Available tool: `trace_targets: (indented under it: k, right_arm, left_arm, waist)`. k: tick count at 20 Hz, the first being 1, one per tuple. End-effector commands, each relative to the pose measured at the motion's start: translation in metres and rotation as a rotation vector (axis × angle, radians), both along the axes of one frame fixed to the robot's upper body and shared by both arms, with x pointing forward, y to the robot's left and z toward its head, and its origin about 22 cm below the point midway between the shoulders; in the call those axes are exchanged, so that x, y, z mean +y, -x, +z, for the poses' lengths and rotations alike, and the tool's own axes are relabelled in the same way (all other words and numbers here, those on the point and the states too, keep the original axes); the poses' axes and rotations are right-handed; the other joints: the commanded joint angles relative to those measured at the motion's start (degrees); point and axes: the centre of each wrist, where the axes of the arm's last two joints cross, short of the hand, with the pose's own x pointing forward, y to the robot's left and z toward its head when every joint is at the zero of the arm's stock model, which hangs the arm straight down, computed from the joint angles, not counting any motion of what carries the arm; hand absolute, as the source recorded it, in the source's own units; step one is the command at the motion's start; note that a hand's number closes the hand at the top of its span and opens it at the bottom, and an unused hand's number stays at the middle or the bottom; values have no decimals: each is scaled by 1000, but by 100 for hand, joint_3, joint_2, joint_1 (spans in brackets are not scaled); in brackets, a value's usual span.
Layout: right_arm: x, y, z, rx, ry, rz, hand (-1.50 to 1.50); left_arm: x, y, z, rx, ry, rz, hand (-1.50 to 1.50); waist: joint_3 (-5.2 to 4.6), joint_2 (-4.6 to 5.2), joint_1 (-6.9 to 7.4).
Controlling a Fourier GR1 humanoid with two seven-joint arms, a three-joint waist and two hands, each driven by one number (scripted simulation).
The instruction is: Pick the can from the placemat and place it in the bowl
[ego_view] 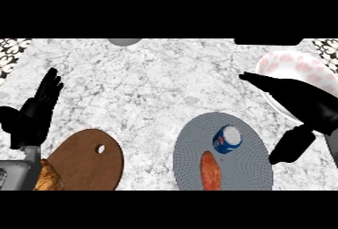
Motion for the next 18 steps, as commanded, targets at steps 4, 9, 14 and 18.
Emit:
trace_targets:
  k: [4, 9, 14, 18]
  right_arm:
    - [22, -20, -18, 193, 158, 66, -150]
    - [33, -27, -54, 261, 205, 85, -150]
    - [46, -18, -63, 109, 238, 93, -150]
    - [47, -6, -62, 20, 251, 85, -150]
  left_arm:
    - [14, 8, 8, 9, -4, 16, 0]
    - [10, 15, -10, -3, 6, 19, 0]
    - [6, 11, -5, 2, -13, 13, 0]
    - [13, 6, 4, 2, 8, 36, 0]
  waist:
    - [5, -22, -53]
    - [7, -15, -86]
    - [9, -20, -106]
    - [8, -28, -140]
